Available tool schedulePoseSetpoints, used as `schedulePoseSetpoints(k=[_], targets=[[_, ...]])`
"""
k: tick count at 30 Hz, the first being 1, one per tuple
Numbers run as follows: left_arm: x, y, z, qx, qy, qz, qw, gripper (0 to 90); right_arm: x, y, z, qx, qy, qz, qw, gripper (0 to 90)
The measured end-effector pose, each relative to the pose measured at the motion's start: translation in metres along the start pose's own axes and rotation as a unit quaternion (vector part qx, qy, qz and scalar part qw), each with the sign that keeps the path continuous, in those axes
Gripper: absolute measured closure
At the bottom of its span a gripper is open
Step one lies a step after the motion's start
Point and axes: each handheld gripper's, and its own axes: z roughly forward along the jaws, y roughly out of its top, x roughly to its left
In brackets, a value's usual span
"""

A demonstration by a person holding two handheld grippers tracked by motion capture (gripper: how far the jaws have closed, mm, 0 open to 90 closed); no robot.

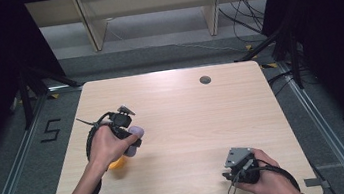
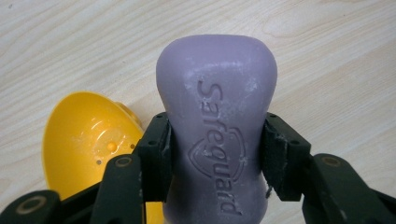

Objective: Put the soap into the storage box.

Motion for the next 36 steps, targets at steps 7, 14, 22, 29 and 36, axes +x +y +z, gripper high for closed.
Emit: schedulePoseSetpoints(k=[7,14,22,29,36], targets=[[0.006,0.0,-0.002,0.001,0.005,-0.001,1.0,49.3,-0.001,0.0,0.0,0.001,-0.004,-0.007,1.0,47.7],[0.01,0.0,-0.002,0.003,0.008,-0.012,0.9999,49.3,0.0,0.0,0.0,-0.001,0.0,-0.001,1.0,47.7],[0.015,-0.002,-0.002,0.007,0.013,-0.024,0.9996,49.2,-0.001,0.0,0.0,0.001,-0.005,-0.007,1.0,47.6],[0.019,-0.003,-0.002,0.007,0.017,-0.033,0.9993,49.2,-0.001,0.0,0.0,0.001,-0.005,-0.007,1.0,47.6],[0.024,-0.004,0.0,0.01,0.02,-0.038,0.999,49.2,0.0,0.0,0.0,0.0,0.0,0.0,1.0,47.6]])
